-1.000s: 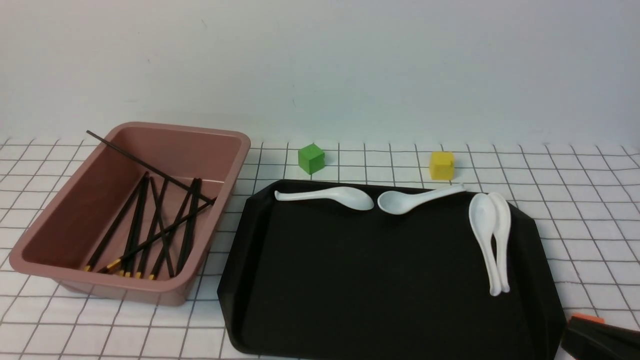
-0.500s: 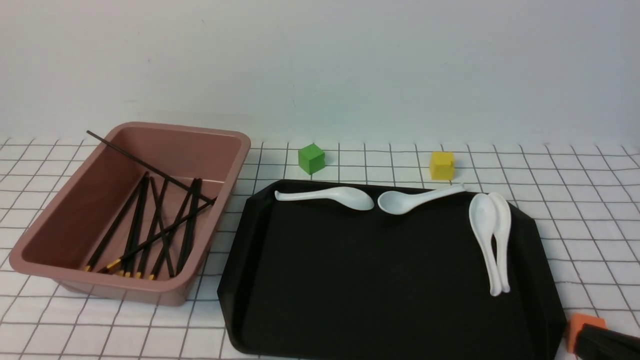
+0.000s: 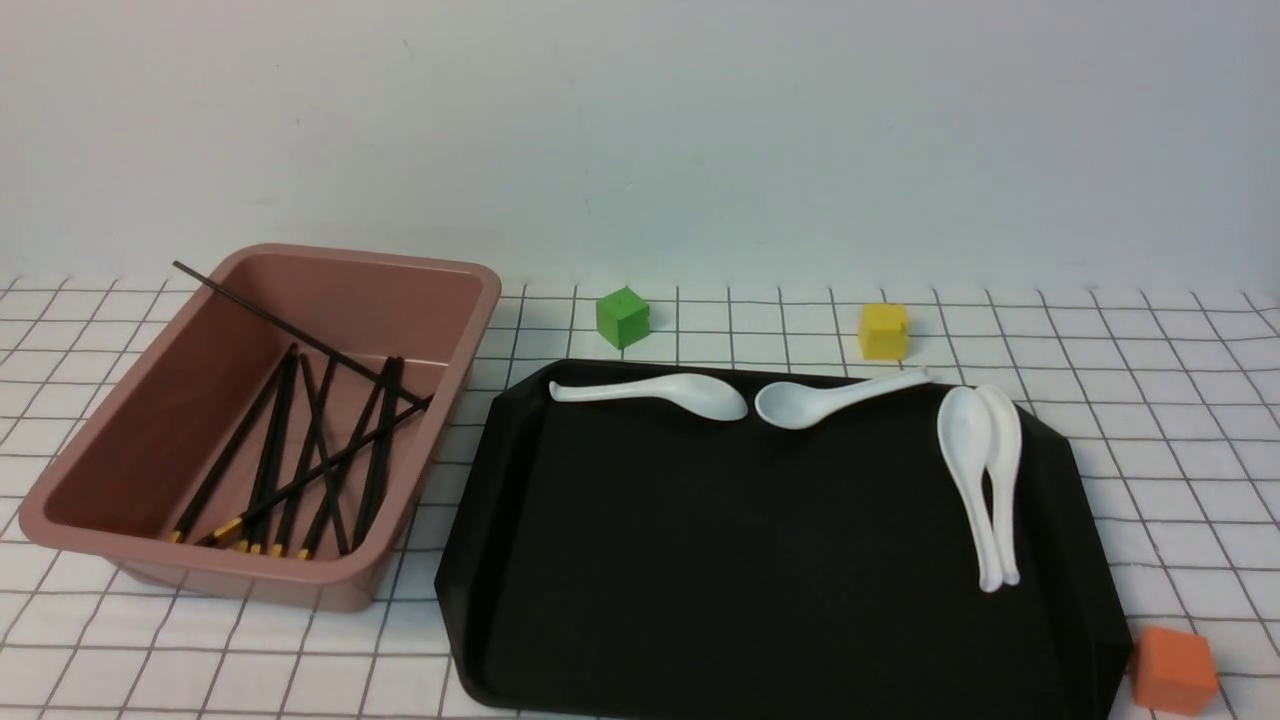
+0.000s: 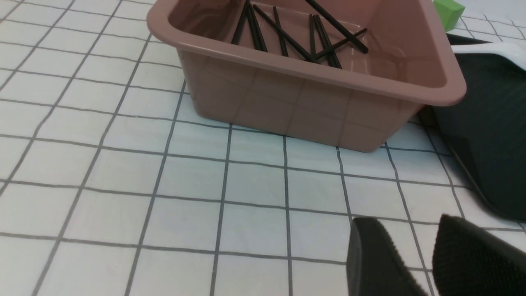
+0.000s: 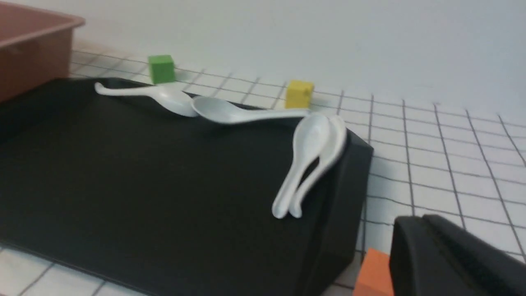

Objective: On white black tablecloth take chopsticks from black tray and put them in box.

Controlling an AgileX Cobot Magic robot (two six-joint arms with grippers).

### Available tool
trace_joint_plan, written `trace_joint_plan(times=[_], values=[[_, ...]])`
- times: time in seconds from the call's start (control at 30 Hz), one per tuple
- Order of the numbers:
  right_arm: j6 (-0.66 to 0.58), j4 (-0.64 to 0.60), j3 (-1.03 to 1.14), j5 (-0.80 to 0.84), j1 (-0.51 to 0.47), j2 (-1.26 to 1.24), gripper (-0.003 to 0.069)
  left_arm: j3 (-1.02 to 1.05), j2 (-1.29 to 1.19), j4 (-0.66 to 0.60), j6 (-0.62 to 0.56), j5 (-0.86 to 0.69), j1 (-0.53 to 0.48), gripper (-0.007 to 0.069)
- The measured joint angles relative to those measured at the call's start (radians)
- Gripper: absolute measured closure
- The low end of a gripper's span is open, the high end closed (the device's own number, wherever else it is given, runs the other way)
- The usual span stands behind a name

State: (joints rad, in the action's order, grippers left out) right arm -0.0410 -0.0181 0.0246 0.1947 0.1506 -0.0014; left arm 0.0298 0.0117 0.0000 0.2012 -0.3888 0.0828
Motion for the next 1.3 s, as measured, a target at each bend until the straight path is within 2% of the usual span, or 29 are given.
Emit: trace_joint_plan(times=[0.27, 1.3], values=[[0.0, 0.0, -0.004, 0.161, -0.012, -0.008, 0.0614, 0.0, 0.0, 0.0, 0.0, 0.0, 0.0, 0.0386], [0.0, 0.0, -0.006, 0.17, -0.012, -0.008, 0.0573, 0.0, 0.0, 0.0, 0.0, 0.0, 0.0, 0.0386]])
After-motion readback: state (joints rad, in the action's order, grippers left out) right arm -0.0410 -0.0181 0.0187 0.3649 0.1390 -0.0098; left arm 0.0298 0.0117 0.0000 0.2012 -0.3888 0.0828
